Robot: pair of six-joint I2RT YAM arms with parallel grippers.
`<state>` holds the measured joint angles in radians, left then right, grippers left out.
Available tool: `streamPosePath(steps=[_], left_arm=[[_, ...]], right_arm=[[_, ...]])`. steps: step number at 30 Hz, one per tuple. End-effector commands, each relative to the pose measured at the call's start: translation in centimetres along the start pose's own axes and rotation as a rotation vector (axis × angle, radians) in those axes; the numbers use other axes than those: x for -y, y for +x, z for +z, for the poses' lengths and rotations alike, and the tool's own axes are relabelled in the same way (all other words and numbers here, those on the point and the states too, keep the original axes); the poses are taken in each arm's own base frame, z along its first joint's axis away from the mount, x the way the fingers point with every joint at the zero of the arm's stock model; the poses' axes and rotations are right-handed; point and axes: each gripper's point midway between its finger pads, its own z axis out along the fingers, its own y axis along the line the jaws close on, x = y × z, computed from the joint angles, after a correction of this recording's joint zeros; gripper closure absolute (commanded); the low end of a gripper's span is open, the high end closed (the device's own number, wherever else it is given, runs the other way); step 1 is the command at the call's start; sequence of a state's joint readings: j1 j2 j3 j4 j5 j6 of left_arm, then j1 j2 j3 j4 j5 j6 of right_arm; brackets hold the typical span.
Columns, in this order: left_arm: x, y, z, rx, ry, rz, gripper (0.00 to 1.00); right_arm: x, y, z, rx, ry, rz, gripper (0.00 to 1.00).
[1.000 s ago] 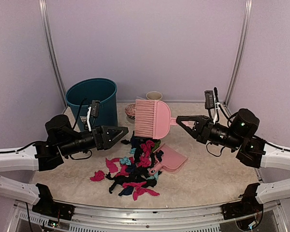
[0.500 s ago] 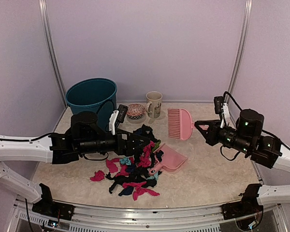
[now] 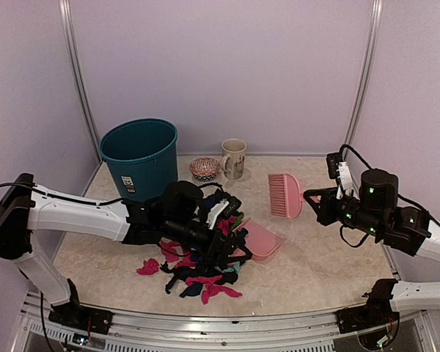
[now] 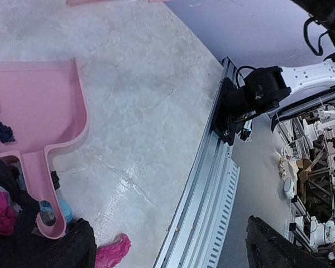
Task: Sweep away the paper scraps from the table
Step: Adjust the dustpan at the center of the board.
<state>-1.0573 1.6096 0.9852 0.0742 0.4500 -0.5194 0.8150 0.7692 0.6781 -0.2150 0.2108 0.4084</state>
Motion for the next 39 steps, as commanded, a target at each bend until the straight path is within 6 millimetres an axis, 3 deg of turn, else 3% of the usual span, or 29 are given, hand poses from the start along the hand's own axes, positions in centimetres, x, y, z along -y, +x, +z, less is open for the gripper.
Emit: streamPosePath(steps=[1,10,25,32,39], left_arm=[[-0.1,1.2,2.1,-0.114,0.024,-0.044,0.10],[-2.4,1.0,4.4,-0.148,-0.031,-0.068,0.09],[-9.0,0.6,4.7,-0.117,-0.196,-0.168,0.08],[-9.9,0.8,4.2,-0.111,-0.207,-0.181,0.07],[-9.7,0.7,3.7,-0.097,-0.202,-0.172,0.07]], right_arm=[[0.0,-2.5,-1.0,0.063,0.004,0.010,1.00],[-0.1,-2.5,-1.2,0.065,-0.006,0.024,1.00],[-0.1,-2.0,-1.1,0.062,-0.010,0.033,1.00],[0.0,-1.6,-0.8,0.053,-0.006,0.035,1.00],[0.0,-1.3,-0.4,0.043,-0.005,0.035,1.00]])
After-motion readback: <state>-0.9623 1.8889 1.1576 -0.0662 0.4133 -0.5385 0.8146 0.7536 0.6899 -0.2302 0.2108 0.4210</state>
